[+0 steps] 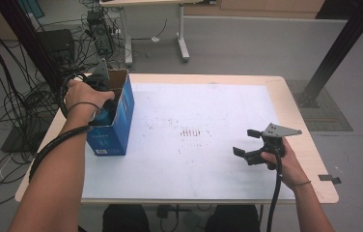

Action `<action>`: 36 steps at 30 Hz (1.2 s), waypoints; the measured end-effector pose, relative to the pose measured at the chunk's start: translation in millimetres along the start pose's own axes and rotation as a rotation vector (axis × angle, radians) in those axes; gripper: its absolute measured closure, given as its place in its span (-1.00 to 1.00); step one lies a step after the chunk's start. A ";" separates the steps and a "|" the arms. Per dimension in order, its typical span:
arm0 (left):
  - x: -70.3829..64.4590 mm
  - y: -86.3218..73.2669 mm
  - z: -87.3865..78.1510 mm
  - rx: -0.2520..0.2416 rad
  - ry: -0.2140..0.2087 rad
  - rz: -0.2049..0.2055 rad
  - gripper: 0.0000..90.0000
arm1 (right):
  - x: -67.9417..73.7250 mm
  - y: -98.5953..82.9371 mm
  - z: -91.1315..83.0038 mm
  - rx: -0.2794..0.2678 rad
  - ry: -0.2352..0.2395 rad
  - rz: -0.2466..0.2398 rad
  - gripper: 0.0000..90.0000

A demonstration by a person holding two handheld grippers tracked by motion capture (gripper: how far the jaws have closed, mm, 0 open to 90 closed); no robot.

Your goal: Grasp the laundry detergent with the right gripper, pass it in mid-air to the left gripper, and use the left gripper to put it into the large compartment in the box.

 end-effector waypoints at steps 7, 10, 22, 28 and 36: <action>-0.8 -0.6 0.0 0.002 0.001 0.003 -0.17 | 0.0 0.1 1.1 -0.001 0.002 0.000 -0.98; -0.6 -1.2 0.2 -0.006 0.002 0.003 -0.17 | 0.0 -0.2 1.7 -0.002 0.005 0.000 -0.98; 1.7 -0.5 1.0 -0.010 -0.008 0.009 -0.17 | 0.1 -1.3 4.3 -0.001 0.010 0.003 -0.98; 2.4 0.5 1.3 -0.001 -0.016 0.006 -0.18 | 0.7 -1.0 8.2 0.003 0.016 0.002 -0.98; 4.5 0.6 2.0 0.004 -0.018 0.001 -0.27 | 0.6 -1.4 9.5 0.005 0.017 0.004 -0.98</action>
Point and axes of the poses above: each handheld gripper's, and its own axes: z roughly forward along the jaws, y roughly out of its top, x roughly to its left, the point moved 8 cm from there along z, roughly forward along the jaws, and after that the axes turned 4 degrees about -x, right-handed, at the moved point
